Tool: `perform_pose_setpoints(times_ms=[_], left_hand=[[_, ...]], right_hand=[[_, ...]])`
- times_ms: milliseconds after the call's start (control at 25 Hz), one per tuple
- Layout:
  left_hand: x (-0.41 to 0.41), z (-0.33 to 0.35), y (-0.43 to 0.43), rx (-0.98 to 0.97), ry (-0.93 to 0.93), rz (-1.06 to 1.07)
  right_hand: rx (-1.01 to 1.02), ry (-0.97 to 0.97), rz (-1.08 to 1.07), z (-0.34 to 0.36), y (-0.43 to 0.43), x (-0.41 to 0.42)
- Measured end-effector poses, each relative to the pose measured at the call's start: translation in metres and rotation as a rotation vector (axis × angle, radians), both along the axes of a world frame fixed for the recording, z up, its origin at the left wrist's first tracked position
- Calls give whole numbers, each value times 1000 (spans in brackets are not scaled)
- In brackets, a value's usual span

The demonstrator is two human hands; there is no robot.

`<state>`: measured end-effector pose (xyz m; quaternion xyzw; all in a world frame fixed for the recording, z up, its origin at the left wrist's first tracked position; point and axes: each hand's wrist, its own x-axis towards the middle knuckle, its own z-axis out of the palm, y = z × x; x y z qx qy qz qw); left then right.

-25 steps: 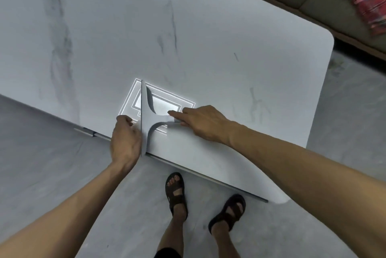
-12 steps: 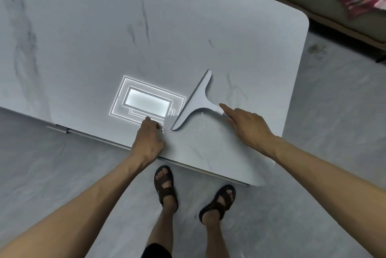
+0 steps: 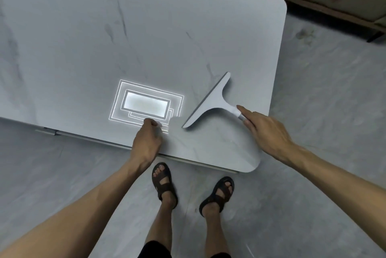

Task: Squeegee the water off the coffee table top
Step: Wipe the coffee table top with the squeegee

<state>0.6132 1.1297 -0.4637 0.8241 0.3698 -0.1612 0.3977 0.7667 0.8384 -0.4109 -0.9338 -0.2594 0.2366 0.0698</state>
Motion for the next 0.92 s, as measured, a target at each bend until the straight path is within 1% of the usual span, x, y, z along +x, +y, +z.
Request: perform_pose_setpoints(times_ms=[80, 200, 280, 400, 520, 720, 880, 920], left_hand=[[-8, 1, 11, 34, -40, 112], [-26, -2, 33, 118, -51, 199], [-37, -6, 45, 157, -9, 201], [-46, -13, 48, 146, 77, 124], [-43, -14, 33, 87, 83, 25], [-22, -13, -7, 26, 107, -128], [-9, -12, -31, 152, 161, -344], [-7, -11, -35, 174, 161, -358]], right_hand=[[65, 33, 86, 0, 36, -15], [147, 79, 296, -12, 98, -48], [157, 106, 406, -24, 130, -68], [112, 128, 437, -41, 145, -80], [81, 99, 403, -40, 114, -71], [-50, 19, 350, -26, 23, -44], [-118, -70, 356, -12, -24, -34], [-113, -91, 361, -7, -29, -33]])
